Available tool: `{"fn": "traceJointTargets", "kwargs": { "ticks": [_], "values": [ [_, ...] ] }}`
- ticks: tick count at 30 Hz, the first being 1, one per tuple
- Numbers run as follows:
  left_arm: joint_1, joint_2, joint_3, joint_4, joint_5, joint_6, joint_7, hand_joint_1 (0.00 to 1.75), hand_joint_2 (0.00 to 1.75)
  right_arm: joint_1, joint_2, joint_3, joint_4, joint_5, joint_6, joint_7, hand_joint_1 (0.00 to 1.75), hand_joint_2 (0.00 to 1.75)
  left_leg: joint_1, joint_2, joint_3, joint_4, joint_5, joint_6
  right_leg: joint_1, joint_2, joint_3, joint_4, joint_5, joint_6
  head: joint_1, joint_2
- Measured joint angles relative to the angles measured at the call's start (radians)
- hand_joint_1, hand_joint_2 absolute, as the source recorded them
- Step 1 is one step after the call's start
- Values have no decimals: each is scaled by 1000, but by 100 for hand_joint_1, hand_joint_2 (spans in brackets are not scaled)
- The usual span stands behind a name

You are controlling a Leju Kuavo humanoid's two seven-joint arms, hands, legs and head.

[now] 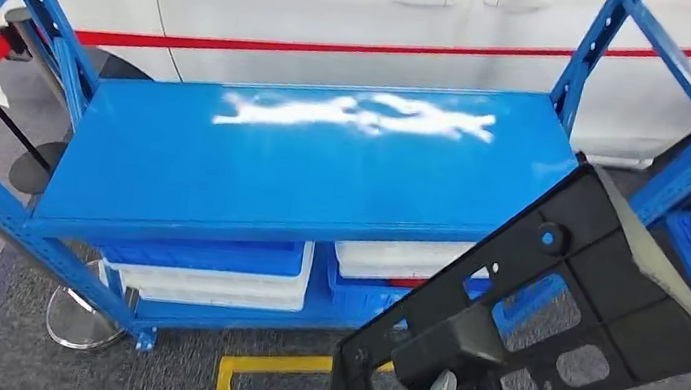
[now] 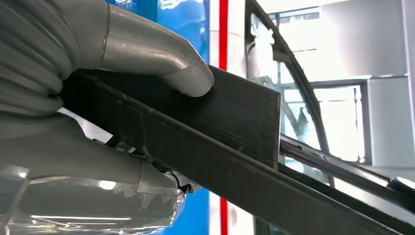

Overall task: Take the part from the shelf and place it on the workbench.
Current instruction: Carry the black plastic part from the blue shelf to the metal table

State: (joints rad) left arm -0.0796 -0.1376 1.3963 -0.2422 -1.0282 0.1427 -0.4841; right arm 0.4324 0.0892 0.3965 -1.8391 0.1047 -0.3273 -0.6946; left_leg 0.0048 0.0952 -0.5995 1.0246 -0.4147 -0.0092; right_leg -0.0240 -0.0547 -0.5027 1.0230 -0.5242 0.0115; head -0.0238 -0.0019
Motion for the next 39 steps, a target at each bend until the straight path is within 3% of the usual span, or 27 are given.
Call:
{"fn": "traceJointTargets", "kwargs": {
  "ticks": [1, 2, 5, 6, 7, 8, 9, 11, 13, 15, 17, 19, 21, 22, 23, 25, 27, 28, 31, 33, 35, 36, 37, 38, 39],
  "values": [
    [0, 1, -2, 0, 0, 0, 0, 0, 0, 3, 2, -2, 0, 0, 0, 0, 175, 175, 3, -9, -6, 9, -13, -8, 1, 9, -9, -1, 8, -11, 0, 0],
    [2, 1, -3, 0, 0, 0, 0, 0, 0, 6, 5, -5, 1, 0, 0, 0, 175, 175, 6, -26, -16, 36, -44, -14, 2, 19, -21, -2, 18, -22, 0, 0],
    [7, 3, -6, 0, -2, 1, 0, 0, 0, 11, 14, -11, 1, 1, 1, 0, 175, 175, 7, -80, -67, 207, -178, -17, 9, 51, -62, -2, 48, -39, 0, 0],
    [7, 4, -6, 0, -3, 1, 0, 0, 0, 14, 16, -13, 1, 1, 1, 0, 175, 175, 6, -84, -76, 255, -197, -14, 13, 63, -74, -1, 58, -41, 0, 0],
    [7, 4, -7, 0, -5, 2, 0, 0, 0, 18, 18, -16, 1, 1, 2, 0, 175, 175, 5, -86, -70, 275, -197, -8, 18, 75, -85, 0, 67, -42, -1, 0],
    [7, 5, -7, 0, -6, 1, 0, 0, 0, 23, 20, -18, 1, 1, 2, 0, 175, 175, 2, -89, -44, 253, -179, 0, 23, 88, -94, 0, 76, -43, -1, 0],
    [6, 6, -8, 0, -8, -1, 0, 0, 0, 27, 23, -21, 1, 1, 3, 0, 175, 175, -1, -96, -2, 197, -153, 11, 27, 101, -102, 1, 84, -43, -1, 0],
    [5, 11, -11, -1, -13, -5, 1, 0, 0, 34, 31, -27, 1, 1, 4, 0, 175, 175, -11, -137, 94, 48, -120, 40, 30, 123, -111, 0, 98, -42, 1, 0],
    [5, 18, -12, -3, -18, -8, 3, 0, 0, 40, 38, -32, 1, 1, 5, 0, 175, 175, -20, -166, 137, -31, -113, 52, 23, 141, -117, -1, 111, -32, 2, 0],
    [4, 20, -14, -4, -21, -11, 8, 0, 0, 48, 45, -35, 1, 4, 5, 0, 175, 175, -22, -154, 139, -50, -102, 51, 21, 158, -121, -5, 124, -18, -1, 0],
    [3, 19, -15, -3, -26, -13, 13, 0, 0, 57, 50, -39, 0, 6, 5, 0, 175, 175, -16, -129, 141, -72, -83, 53, 24, 131, -134, 16, 106, -9, 3, 0],
    [6, 19, -15, -3, -32, -14, 18, 0, 0, 62, 53, -42, -1, 8, 5, 0, 175, 175, -11, -99, 135, -82, -70, 54, 20, 81, -177, 116, 35, 0, 7, 0],
    [10, 19, -17, -3, -37, -15, 23, 0, 0, 65, 53, -47, -1, 9, 5, 0, 175, 175, -10, -67, 125, -79, -66, 51, 9, 64, -224, 241, -31, 15, 9, 0],
    [11, 18, -19, -3, -40, -15, 26, 0, 0, 68, 54, -51, -1, 9, 5, 0, 175, 175, -9, -52, 121, -76, -65, 48, 4, 61, -228, 267, -39, 21, 9, 0],
    [10, 18, -22, -3, -42, -16, 29, 0, 0, 72, 54, -54, -1, 9, 5, 0, 175, 175, -6, -38, 117, -72, -66, 45, -1, 56, -214, 260, -31, 27, 9, 0],
    [9, 17, -29, -3, -47, -18, 33, 0, 0, 78, 58, -58, -1, 9, 5, 0, 175, 175, 0, -13, 114, -57, -73, 33, -8, 30, -132, 136, 17, 37, 9, 0],
    [7, 21, -34, -3, -50, -21, 37, 0, 0, 80, 64, -61, 0, 10, 7, 0, 175, 175, -1, 5, 111, -39, -84, 15, -8, -9, -66, 28, 46, 29, 9, 0],
    [6, 22, -35, -3, -50, -23, 39, 0, 0, 81, 67, -62, 1, 11, 7, 0, 175, 175, -2, 13, 112, -33, -88, 7, -5, -19, -57, 9, 47, 19, 8, 0],
    [-1, 25, -37, -3, -48, -28, 42, 0, 0, 83, 76, -64, 3, 20, 7, 0, 175, 175, 0, 26, 115, -27, -93, -10, -1, 5, -70, 13, 52, -8, 5, 0],
    [-2, 25, -37, -3, -42, -31, 42, 0, 0, 81, 82, -66, 6, 26, 6, 0, 175, 175, 6, -15, 94, 20, -132, -19, -5, 26, -77, 9, 60, -22, 4, 0],
    [1, 26, -37, -3, -35, -35, 42, 0, 0, 75, 88, -67, 12, 29, 6, 0, 175, 175, 8, -69, 35, 149, -205, -23, -4, 49, -85, 8, 66, -32, 3, 0],
    [3, 27, -37, -3, -31, -38, 42, 0, 0, 71, 89, -67, 17, 31, 6, 0, 175, 175, 8, -81, 1, 220, -232, -24, -1, 62, -89, 9, 69, -35, 3, 0],
    [4, 27, -37, -3, -26, -41, 42, 0, 0, 67, 89, -68, 23, 33, 6, 0, 175, 175, 8, -85, -23, 267, -242, -23, 1, 77, -92, 9, 71, -37, 3, 0],
    [4, 27, -36, -3, -23, -44, 41, 0, 0, 61, 89, -68, 30, 35, 6, 0, 175, 175, 8, -88, -29, 277, -231, -20, 3, 93, -93, 9, 73, -37, 3, 0],
    [4, 28, -36, -3, -21, -47, 41, 0, 0, 55, 89, -68, 38, 38, 6, 0, 175, 175, 7, -91, -15, 241, -199, -16, 5, 109, -93, 10, 75, -35, 3, 0]
  ]
}}
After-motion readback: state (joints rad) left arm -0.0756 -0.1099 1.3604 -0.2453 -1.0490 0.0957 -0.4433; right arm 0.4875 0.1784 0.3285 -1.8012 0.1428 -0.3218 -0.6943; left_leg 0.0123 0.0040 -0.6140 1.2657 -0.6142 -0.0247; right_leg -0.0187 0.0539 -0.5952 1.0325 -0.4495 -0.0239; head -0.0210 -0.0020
